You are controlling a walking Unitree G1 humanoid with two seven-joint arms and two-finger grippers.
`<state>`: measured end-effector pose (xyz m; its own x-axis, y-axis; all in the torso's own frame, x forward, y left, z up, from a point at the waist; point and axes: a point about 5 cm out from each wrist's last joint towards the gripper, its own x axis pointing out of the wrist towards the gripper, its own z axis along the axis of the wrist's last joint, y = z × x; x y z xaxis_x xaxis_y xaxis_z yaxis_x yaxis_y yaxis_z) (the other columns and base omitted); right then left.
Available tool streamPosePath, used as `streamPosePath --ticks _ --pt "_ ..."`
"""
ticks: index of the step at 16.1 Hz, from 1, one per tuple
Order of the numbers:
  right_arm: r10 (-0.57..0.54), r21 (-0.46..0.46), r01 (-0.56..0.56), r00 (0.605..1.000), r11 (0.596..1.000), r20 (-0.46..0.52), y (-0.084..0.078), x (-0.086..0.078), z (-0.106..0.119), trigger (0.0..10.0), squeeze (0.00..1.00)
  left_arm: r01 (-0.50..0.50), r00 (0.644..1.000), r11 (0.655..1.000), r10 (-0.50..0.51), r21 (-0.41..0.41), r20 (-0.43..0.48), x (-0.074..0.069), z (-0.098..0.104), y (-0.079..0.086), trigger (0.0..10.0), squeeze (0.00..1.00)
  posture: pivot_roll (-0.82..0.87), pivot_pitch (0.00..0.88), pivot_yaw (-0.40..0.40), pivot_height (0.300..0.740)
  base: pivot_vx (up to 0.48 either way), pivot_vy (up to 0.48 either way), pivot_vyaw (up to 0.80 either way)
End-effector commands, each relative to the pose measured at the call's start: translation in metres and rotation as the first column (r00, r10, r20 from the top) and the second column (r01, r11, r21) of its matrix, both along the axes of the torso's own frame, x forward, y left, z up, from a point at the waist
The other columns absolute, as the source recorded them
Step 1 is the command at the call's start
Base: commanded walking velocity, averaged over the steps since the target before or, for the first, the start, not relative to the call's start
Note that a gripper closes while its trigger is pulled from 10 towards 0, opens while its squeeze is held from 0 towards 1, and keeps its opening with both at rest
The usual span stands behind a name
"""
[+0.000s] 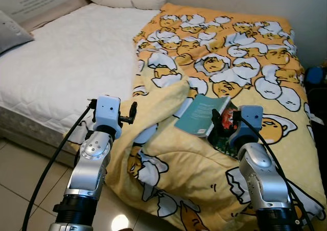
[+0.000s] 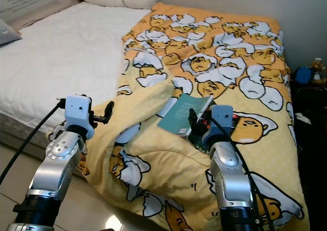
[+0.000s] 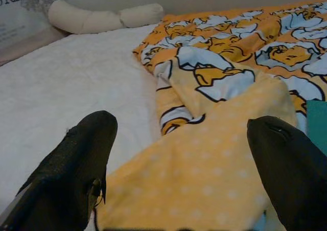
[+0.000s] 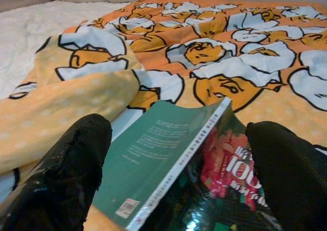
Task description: Clean up the room
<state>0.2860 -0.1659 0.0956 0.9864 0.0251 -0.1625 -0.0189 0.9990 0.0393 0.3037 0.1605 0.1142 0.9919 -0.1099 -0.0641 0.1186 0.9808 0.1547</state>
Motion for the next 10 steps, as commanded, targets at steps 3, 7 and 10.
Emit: streamPosePath --ticks 3,7,10 --pt "-0.051 -0.01 0.051 0.998 0.999 -0.023 -0.0016 -0.0039 -0.003 10.0 1.0 0.009 1.0 1.0 -0.01 0.019 0.019 0.0009 0.0018 -0.002 10.0 0.16 -0.08 0.0 0.034 0.74 0.0 0.0 -0.23" --pt "-0.058 -0.033 0.057 0.998 0.998 -0.018 -0.0033 -0.0057 -0.0027 10.0 1.0 0.019 1.0 0.999 -0.02 0.026 0.02 -0.0006 0.0012 -0.005 10.0 0.18 -0.09 0.0 0.035 0.74 0.0 -0.196 -0.78" --pt "-0.072 -0.056 0.071 0.997 0.996 -0.018 -0.0061 -0.0059 -0.0028 10.0 0.0 0.019 1.0 0.999 -0.019 0.027 0.021 -0.0017 0.0008 -0.0052 10.0 0.18 -0.08 0.0 0.031 0.74 0.0 -0.435 -0.44"
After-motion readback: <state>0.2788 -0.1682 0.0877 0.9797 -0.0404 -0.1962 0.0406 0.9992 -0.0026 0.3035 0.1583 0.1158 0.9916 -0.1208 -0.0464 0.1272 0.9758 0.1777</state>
